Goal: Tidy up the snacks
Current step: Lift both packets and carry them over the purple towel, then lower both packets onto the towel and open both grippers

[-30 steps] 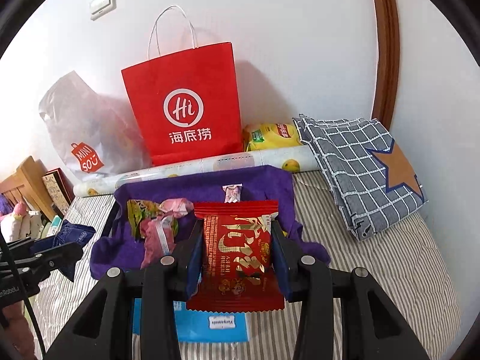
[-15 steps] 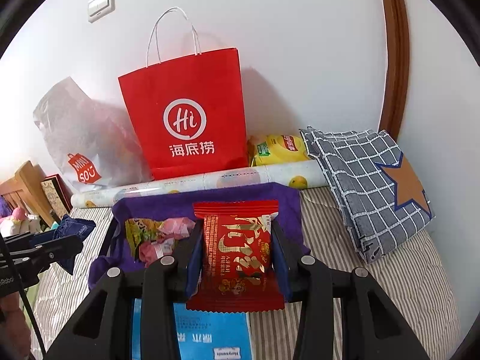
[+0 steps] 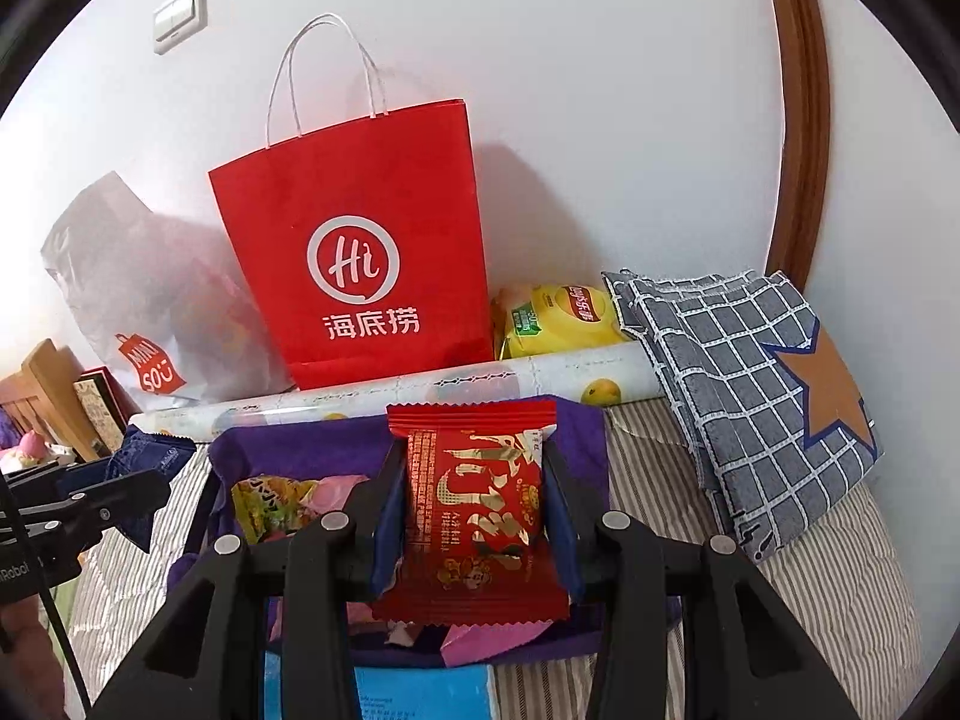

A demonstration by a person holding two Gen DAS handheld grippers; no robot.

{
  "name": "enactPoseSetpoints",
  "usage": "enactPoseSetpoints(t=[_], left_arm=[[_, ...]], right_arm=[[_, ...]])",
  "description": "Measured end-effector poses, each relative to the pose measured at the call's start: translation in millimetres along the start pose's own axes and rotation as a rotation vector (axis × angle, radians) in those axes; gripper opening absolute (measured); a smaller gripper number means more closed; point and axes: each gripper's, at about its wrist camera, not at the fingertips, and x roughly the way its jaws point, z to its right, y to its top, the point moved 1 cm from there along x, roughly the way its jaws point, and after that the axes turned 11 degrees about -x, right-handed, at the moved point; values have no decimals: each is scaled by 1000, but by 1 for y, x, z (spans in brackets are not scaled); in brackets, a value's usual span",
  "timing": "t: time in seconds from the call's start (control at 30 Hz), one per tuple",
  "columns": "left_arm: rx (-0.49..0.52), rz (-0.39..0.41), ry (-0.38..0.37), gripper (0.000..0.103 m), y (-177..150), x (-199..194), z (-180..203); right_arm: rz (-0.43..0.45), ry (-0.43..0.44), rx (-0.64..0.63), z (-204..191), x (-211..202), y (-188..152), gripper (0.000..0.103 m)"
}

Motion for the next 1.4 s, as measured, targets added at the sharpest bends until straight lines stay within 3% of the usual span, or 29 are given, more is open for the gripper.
enactPoseSetpoints(t=[0.7,1.4], left_arm=[[-28,-35,6,41,17,49,-8],[-39,-150,-2,41,-2,103,-24]], right_arm=[[-1,8,-19,3,45,16,39],[-123,38,-72,-8,102,-13,39]])
